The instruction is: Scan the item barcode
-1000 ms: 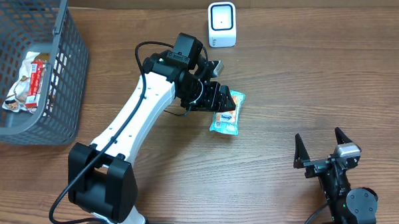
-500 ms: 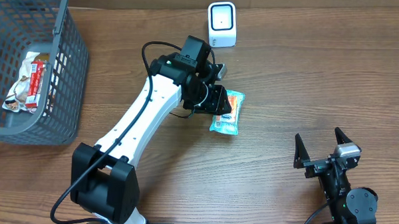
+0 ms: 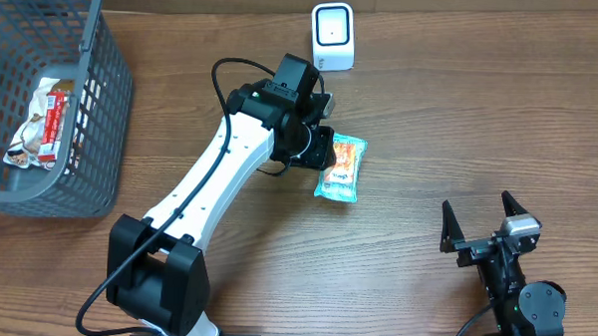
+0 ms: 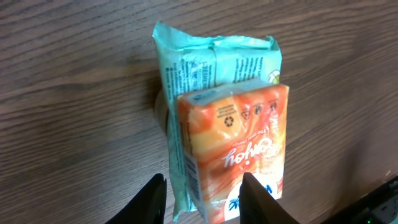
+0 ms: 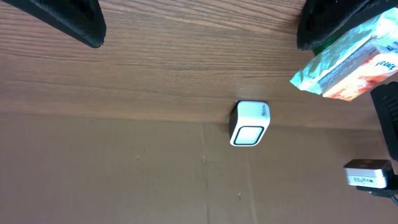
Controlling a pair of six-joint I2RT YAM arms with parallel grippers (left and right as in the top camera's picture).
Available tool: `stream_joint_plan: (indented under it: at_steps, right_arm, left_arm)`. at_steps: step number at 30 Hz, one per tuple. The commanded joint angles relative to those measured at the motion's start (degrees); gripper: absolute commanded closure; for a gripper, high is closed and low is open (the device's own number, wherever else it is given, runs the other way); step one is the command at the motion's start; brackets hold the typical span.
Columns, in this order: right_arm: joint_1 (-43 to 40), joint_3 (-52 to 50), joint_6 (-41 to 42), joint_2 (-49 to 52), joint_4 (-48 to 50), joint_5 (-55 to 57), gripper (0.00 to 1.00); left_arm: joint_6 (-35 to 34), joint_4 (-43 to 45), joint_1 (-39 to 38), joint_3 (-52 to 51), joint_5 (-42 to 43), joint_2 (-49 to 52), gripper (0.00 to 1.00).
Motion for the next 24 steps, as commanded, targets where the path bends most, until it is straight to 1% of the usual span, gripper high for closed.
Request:
stream_joint_plan:
  at_steps: [1, 17, 18, 24]
  right_arm:
    - [-0.15, -0.59, -0.07, -0.46, 0.33, 0.26, 0.00]
    - [-0.15, -0.59, -0.07, -0.46, 0.33, 0.26, 0.00]
    - [-0.15, -0.59, -0.07, -0.46, 0.33, 0.26, 0.00]
    - [-0.15, -0.59, -0.07, -0.46, 0.33, 0.26, 0.00]
  left_arm:
    - [-0.81, 1.29, -0.63, 0.00, 0.48, 0.55, 0.70]
    - [-0.90, 1.16, -1.03, -0.55, 1.97, 2.89, 0.72]
    - [-1.03, 1.16, -1.07, -0.76, 1.95, 2.89, 0.74]
    - [-2.21, 3.61, -1.07, -3.98, 2.01, 2.89, 0.75]
